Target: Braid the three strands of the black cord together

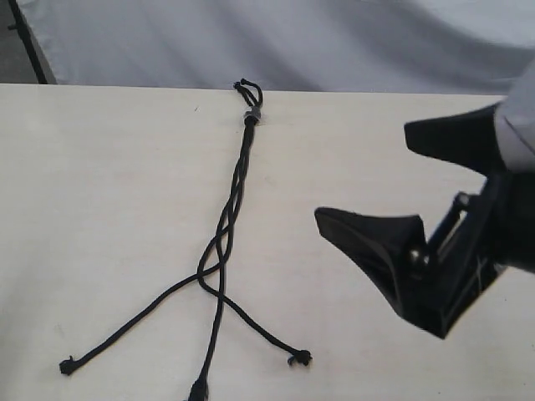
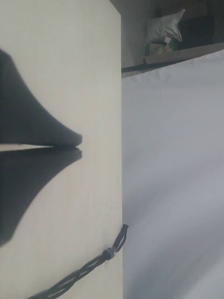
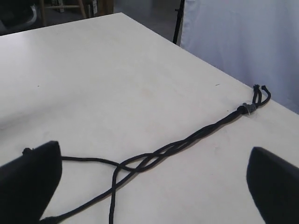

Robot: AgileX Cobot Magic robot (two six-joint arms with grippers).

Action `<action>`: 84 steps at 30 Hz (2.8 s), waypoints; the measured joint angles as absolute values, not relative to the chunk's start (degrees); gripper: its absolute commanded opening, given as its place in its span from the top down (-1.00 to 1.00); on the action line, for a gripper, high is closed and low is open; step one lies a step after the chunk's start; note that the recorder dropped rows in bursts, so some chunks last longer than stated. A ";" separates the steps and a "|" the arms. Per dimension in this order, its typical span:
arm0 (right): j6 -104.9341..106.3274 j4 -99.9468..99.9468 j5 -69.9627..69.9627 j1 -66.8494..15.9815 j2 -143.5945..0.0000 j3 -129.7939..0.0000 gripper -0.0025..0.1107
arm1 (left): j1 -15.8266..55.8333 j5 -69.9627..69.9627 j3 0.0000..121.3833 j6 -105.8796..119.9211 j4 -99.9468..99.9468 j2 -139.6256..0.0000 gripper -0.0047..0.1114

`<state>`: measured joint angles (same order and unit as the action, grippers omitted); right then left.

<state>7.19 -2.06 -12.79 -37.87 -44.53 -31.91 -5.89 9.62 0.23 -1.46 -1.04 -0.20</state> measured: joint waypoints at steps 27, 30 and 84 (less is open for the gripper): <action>2.57 -7.37 10.11 -37.74 -19.88 -0.17 -0.82 | -5.89 9.85 0.23 -1.46 -1.04 -0.20 0.92; 2.57 -7.71 10.35 -37.74 -19.85 -0.17 -0.82 | -5.89 9.85 0.23 -1.46 -1.04 -0.20 0.92; 4.16 -5.11 -10.14 5.40 -0.39 -0.17 -0.81 | -5.89 9.85 0.23 -1.46 -1.04 -0.20 0.92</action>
<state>4.16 -5.11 -10.14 5.40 -0.39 -0.17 -5.89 9.85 0.23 -1.46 -1.04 -0.20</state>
